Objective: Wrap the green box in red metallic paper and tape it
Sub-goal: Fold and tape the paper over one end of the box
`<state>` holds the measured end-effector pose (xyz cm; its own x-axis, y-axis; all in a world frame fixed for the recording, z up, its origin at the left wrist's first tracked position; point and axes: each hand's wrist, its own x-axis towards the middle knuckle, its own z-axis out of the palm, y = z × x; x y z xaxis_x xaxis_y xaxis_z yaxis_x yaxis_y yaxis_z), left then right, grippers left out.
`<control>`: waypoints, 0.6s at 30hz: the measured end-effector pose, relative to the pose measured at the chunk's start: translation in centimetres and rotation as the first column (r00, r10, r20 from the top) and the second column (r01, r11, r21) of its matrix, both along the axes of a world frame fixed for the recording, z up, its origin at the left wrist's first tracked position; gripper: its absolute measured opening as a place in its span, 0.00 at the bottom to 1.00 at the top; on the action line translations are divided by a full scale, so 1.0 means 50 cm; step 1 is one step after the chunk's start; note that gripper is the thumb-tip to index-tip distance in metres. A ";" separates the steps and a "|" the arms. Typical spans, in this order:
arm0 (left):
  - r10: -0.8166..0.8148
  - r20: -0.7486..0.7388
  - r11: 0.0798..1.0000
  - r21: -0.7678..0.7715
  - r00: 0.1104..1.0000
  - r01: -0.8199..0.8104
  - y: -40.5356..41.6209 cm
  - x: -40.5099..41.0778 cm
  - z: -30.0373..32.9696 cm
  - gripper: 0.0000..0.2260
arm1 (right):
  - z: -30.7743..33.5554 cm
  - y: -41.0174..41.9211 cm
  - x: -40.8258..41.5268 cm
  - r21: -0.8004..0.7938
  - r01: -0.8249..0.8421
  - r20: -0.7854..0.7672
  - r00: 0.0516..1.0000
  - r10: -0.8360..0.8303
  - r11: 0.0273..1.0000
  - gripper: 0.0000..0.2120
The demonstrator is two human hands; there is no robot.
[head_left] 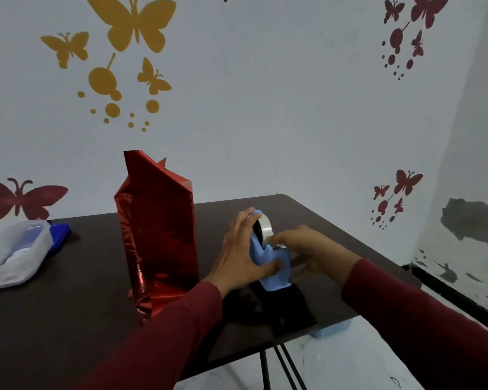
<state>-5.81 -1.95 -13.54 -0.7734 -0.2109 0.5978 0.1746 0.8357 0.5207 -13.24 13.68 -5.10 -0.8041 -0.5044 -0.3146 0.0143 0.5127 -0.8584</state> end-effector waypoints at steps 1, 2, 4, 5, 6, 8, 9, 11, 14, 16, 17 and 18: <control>-0.005 -0.002 1.000 -0.016 1.000 0.005 -0.004 -0.003 -0.003 0.48 | 0.001 0.000 -0.004 -0.038 0.008 0.088 0.996 -0.005 0.999 0.12; -0.009 -0.008 1.000 -0.026 1.000 0.009 -0.006 -0.005 -0.005 0.48 | 0.000 0.000 -0.012 -0.077 0.020 0.175 0.984 -0.006 0.997 0.11; -0.017 -0.019 1.000 -0.011 1.000 0.017 -0.005 -0.005 -0.010 0.47 | 0.002 -0.001 -0.023 -0.121 0.026 0.280 0.960 0.009 0.992 0.12; -0.021 -0.019 1.000 -0.003 1.000 0.021 -0.004 -0.005 -0.012 0.46 | 0.006 -0.002 -0.026 -0.139 0.029 0.301 0.953 0.014 0.990 0.12; -0.024 -0.019 1.000 0.000 1.000 0.024 -0.003 -0.007 -0.015 0.46 | 0.009 -0.004 -0.026 -0.159 0.035 0.315 0.949 0.017 0.987 0.12; -0.032 -0.029 0.999 -0.008 0.999 0.032 0.000 -0.006 -0.013 0.46 | 0.022 -0.006 -0.017 -0.220 0.052 0.337 0.941 0.026 0.974 0.09; -0.040 -0.035 0.999 -0.012 0.999 0.039 0.002 -0.006 -0.010 0.45 | 0.024 -0.006 -0.012 -0.254 0.071 0.345 0.938 0.022 0.965 0.07; -0.050 -0.044 0.999 -0.012 0.998 0.050 0.005 -0.001 -0.005 0.44 | 0.014 -0.004 -0.003 -0.311 0.098 0.331 0.944 0.011 0.945 0.08; -0.060 -0.044 0.998 -0.021 0.997 0.059 0.004 0.001 -0.004 0.44 | -0.023 0.009 0.008 -0.413 0.126 0.251 0.968 -0.020 0.902 0.13; -0.064 -0.032 0.998 -0.028 0.997 0.063 -0.002 -0.001 -0.008 0.45 | -0.047 0.021 0.018 -0.476 0.155 0.219 0.974 -0.054 0.865 0.13; -0.066 -0.018 0.997 -0.033 0.998 0.066 -0.004 -0.001 -0.009 0.46 | -0.055 0.027 0.023 -0.499 0.175 0.220 0.973 -0.072 0.849 0.12; -0.070 -0.005 0.997 -0.043 0.998 0.070 -0.006 -0.001 -0.010 0.47 | -0.062 0.032 0.029 -0.518 0.190 0.226 0.971 -0.081 0.834 0.10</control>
